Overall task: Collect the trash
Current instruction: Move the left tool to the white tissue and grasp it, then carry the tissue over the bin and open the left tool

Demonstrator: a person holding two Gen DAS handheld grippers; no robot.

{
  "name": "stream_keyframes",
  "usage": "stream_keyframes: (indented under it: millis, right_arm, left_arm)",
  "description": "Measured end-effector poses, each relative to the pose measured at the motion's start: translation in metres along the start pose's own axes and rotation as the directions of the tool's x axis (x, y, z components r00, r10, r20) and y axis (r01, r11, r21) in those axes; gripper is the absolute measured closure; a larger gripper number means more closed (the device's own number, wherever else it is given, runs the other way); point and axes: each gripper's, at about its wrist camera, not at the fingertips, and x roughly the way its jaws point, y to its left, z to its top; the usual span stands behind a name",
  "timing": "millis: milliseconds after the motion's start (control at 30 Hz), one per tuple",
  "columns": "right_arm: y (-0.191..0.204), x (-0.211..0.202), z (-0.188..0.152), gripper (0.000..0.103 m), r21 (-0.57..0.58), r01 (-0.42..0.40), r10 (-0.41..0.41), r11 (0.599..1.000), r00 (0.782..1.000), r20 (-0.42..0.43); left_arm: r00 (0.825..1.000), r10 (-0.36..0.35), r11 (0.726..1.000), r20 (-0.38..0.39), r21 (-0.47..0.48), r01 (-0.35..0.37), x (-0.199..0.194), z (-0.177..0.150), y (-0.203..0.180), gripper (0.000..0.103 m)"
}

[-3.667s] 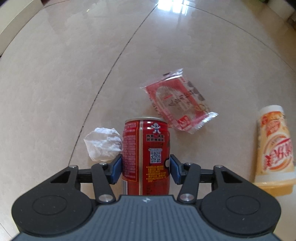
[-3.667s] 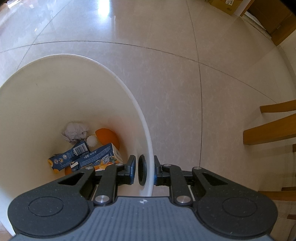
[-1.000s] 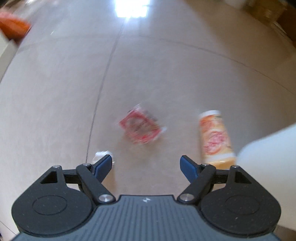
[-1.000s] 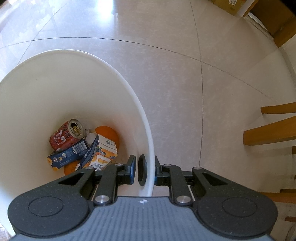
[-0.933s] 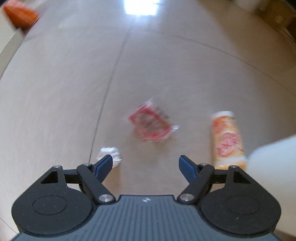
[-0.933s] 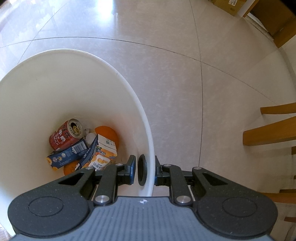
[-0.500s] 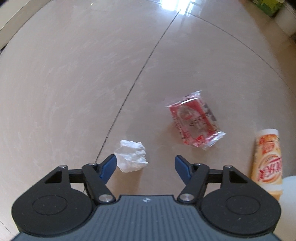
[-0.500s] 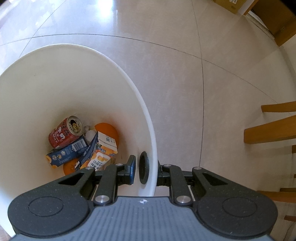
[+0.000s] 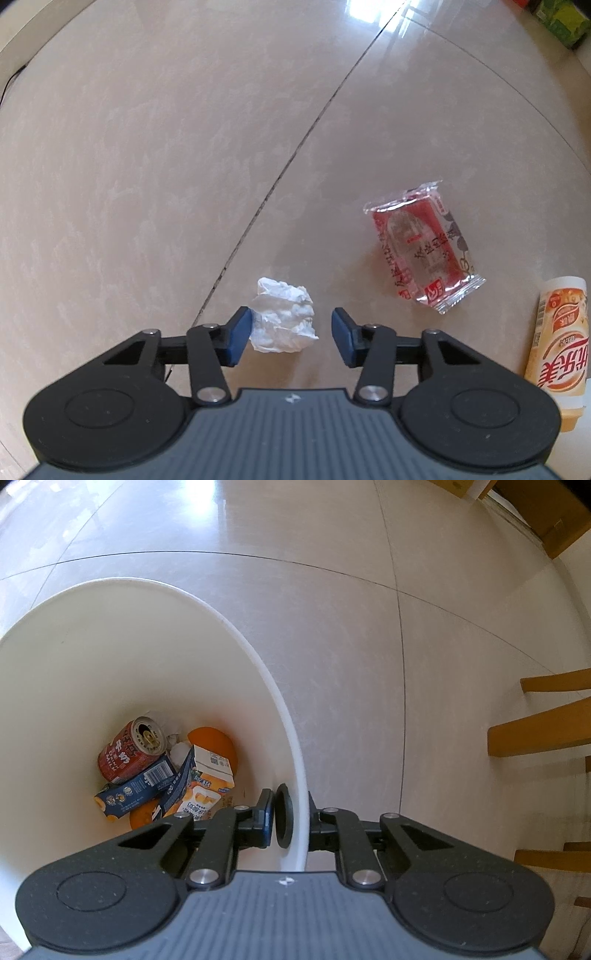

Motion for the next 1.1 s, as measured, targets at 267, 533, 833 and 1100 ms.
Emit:
stream_keyframes:
  millis: [267, 533, 833, 1100]
  right_arm:
    - [0.0, -0.001, 0.001, 0.086, 0.002, 0.0, 0.0, 1.0, 1.0, 0.0]
    - [-0.002, -0.001, 0.002, 0.087, 0.004, -0.01, 0.01, 1.0, 1.0, -0.004]
    - [-0.008, -0.004, 0.004, 0.088, 0.038, -0.039, 0.039, 0.999, 0.999, -0.013]
    - [-0.01, -0.004, 0.006, 0.089, 0.063, -0.053, 0.055, 0.997, 0.998, -0.023]
  left_arm:
    - [0.998, 0.057, 0.998, 0.006, 0.005, -0.058, -0.003, -0.003, 0.002, 0.08]
    - [0.999, 0.045, 0.993, 0.009, 0.11, -0.046, -0.039, 0.003, -0.015, 0.08]
    - [0.996, -0.067, 0.95, 0.057, 0.309, 0.046, -0.123, 0.004, -0.065, 0.08]
    - [0.979, -0.198, 0.828, 0.039, 0.541, 0.146, -0.206, -0.018, -0.129, 0.08]
